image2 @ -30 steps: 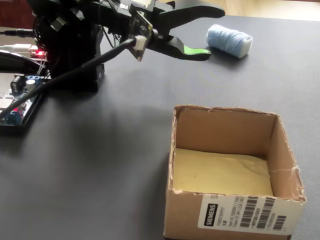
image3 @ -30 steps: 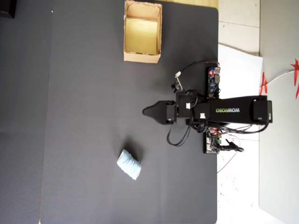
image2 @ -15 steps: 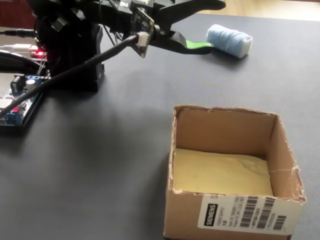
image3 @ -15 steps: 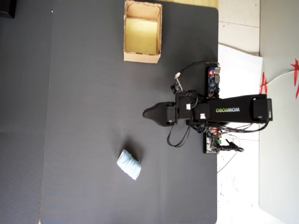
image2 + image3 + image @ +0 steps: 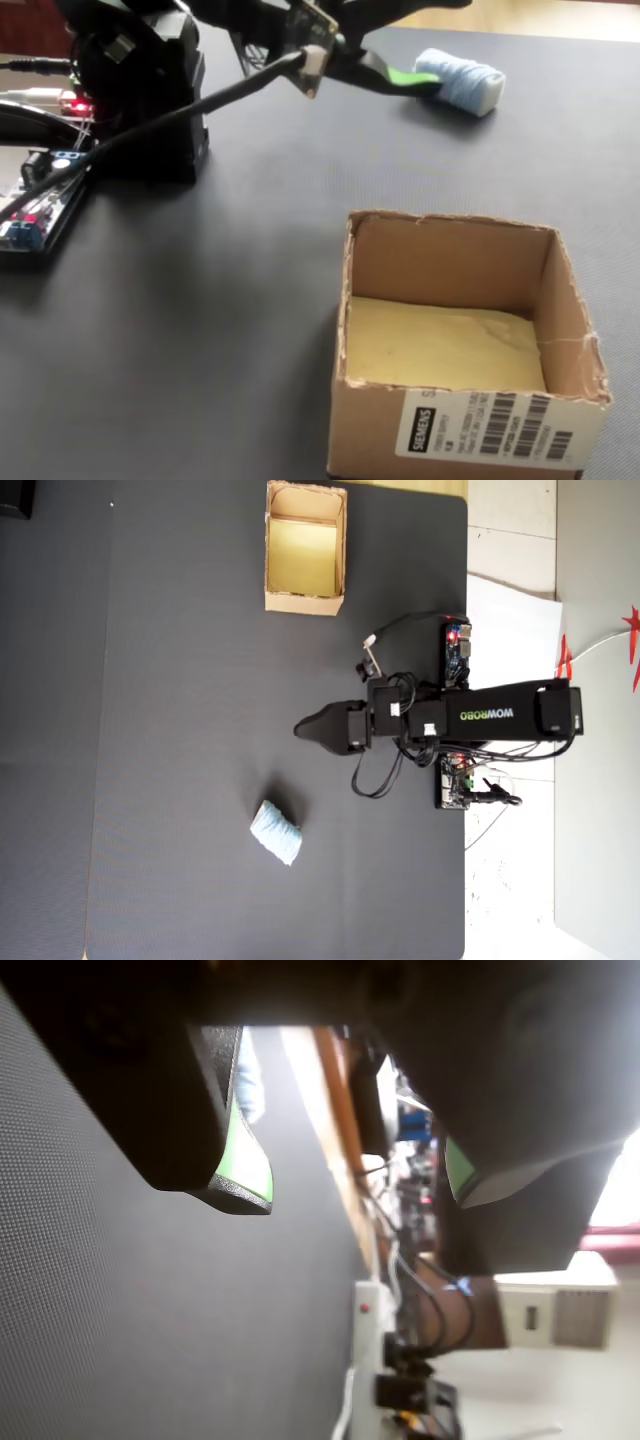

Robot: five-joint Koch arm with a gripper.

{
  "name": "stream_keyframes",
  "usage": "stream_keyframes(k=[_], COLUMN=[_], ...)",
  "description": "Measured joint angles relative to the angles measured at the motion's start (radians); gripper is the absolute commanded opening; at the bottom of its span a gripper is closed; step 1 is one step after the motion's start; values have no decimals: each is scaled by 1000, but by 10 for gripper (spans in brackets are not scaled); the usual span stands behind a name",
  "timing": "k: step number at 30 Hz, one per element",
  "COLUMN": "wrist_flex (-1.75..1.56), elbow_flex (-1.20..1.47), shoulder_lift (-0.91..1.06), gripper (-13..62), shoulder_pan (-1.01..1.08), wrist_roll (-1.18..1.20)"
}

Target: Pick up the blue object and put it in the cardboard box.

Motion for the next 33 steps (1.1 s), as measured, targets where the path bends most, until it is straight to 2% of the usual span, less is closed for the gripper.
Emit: stream_keyframes(k=[4, 7, 12, 23, 30, 33], wrist_flex=[382, 462, 653, 811, 839, 839], elbow_flex=[-181, -224, -385, -535, -577, -681], shoulder_lift=[-52, -71, -219, -462, -546, -606], gripper=[335, 332, 330, 330, 330, 330], shoulder_pan=[-61, -98, -215, -321, -371, -383], wrist_roll=[-2, -2, -3, -3, -3, -2])
